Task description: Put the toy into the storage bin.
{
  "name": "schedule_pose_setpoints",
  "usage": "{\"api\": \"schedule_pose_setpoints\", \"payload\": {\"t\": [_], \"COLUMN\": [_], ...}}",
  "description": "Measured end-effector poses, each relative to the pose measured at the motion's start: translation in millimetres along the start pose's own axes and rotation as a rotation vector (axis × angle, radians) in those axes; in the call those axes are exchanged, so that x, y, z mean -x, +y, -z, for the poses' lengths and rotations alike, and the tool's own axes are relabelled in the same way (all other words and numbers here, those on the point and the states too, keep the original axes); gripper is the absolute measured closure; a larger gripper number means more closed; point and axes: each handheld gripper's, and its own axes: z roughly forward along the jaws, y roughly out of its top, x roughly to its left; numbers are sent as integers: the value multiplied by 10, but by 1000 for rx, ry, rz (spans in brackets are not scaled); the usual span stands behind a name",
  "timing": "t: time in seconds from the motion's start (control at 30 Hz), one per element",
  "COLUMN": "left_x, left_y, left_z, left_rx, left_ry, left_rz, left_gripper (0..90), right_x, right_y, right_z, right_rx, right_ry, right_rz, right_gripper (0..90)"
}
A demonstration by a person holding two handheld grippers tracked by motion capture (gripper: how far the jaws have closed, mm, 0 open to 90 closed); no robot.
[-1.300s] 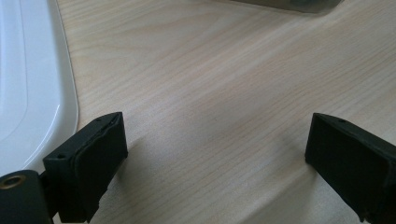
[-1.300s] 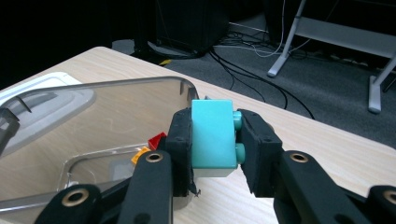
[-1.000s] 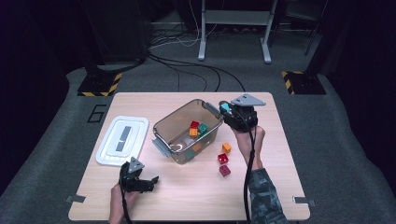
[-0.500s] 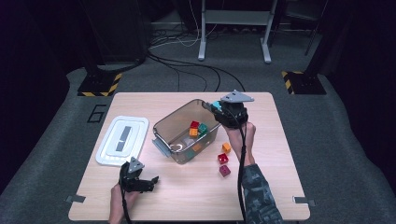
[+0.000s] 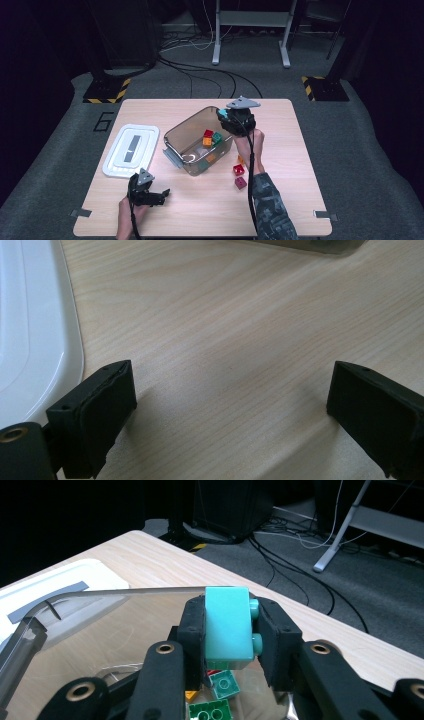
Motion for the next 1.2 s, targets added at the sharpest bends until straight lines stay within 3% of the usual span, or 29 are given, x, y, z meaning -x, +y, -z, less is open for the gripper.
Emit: {"api": "schedule_pose_setpoints", "payload": {"t": [0.4,0.7,0.9,1.1,1.2], "left_x": [-2,2,2,2,1], "left_y": [0,0,-1,0,0], "left_z": [1,-1,-2,-1,0], "left_rx": [0,3,4,2,2], "left_ry": [-2,-2,-2,-4,-4], "left_rz": [-3,2,3,2,1], "left_gripper": [53,53,54,54,54], "right_x": [3,39,58,67,90], "right_y": [-128,-196,-215,-227,-257], "right_z": [-279,-376,-358,-213,-128], "right_rx": [-58,-92,-92,-74,-75], "right_ry": [8,6,-21,-14,-4], "right_rz": [-16,-35,-55,-45,-37], "right_gripper": [668,651,241,47,0]}}
